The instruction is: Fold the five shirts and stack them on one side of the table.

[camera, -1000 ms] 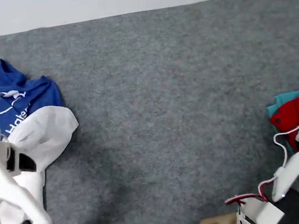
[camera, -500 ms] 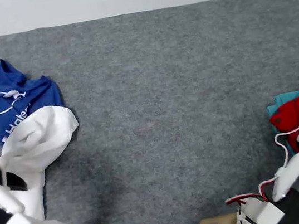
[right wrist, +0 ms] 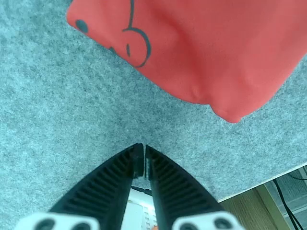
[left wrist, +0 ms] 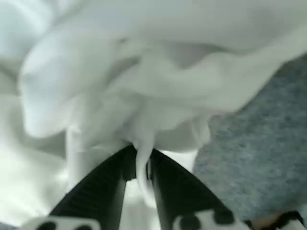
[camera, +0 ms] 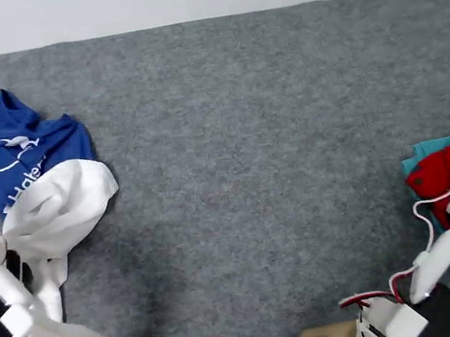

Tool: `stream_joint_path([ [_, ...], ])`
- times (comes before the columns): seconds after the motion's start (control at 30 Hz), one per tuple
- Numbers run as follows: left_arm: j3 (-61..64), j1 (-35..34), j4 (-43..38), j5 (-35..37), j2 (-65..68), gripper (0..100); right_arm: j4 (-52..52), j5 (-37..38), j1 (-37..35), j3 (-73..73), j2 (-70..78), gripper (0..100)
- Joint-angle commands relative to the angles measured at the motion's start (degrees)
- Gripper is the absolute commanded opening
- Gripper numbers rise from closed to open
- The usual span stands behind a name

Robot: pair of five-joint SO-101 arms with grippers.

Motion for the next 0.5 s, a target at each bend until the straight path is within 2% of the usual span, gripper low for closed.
stream_joint_path([
  [0.0, -3.6, 4.6, 5.3, -0.3, -8.3, 0, 2.2, 0.4, 0.7, -0.2, -2.3, 0.9],
  [0.17, -8.3, 14.1, 8.4, 1.1, -23.1, 0, 2.2, 0.4, 0.7, -0.2, -2.6, 0.9],
  [0.27, -12.4, 21.5, 7.9, 8.1, -30.9, 0, 2.2, 0.4, 0.7, 1.4, -5.6, 0.9],
  [0.47, -23.3, 41.8, 4.1, 17.9, -36.8, 0, 2.1, 0.6, 0.5, 10.5, -15.3, 0.9],
])
